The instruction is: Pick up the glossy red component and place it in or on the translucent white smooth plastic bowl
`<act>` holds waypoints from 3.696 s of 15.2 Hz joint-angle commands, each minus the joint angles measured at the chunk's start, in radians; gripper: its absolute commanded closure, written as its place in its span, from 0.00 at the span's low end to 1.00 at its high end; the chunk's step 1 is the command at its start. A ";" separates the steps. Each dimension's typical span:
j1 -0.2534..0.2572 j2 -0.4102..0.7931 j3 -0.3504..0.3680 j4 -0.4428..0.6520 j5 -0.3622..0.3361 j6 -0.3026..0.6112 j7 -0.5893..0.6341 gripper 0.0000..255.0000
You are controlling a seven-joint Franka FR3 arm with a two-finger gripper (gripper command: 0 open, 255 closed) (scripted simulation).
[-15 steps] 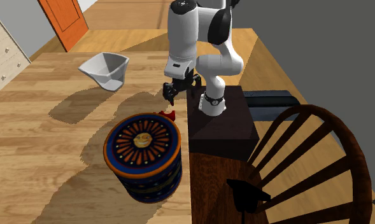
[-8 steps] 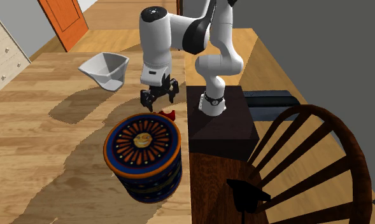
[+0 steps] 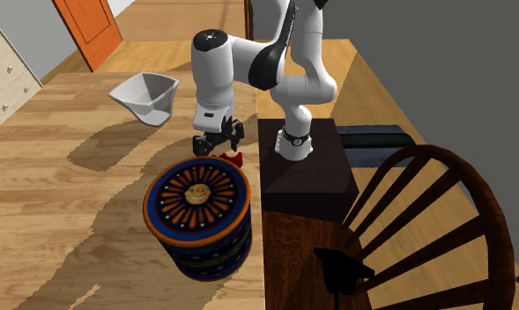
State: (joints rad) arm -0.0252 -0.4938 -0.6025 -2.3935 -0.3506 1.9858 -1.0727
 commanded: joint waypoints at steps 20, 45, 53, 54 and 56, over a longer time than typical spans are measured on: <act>0.000 -0.009 0.009 0.024 0.004 -0.032 -0.002 1.00; 0.022 -0.009 0.077 0.353 0.055 -0.363 -0.033 1.00; 0.032 0.022 0.086 0.485 0.073 -0.465 -0.050 1.00; 0.033 0.027 0.086 0.502 0.075 -0.477 -0.052 1.00; 0.036 0.038 0.087 0.538 0.080 -0.503 -0.058 1.00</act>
State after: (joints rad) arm 0.0097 -0.4624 -0.5143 -1.8762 -0.2732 1.4976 -1.1252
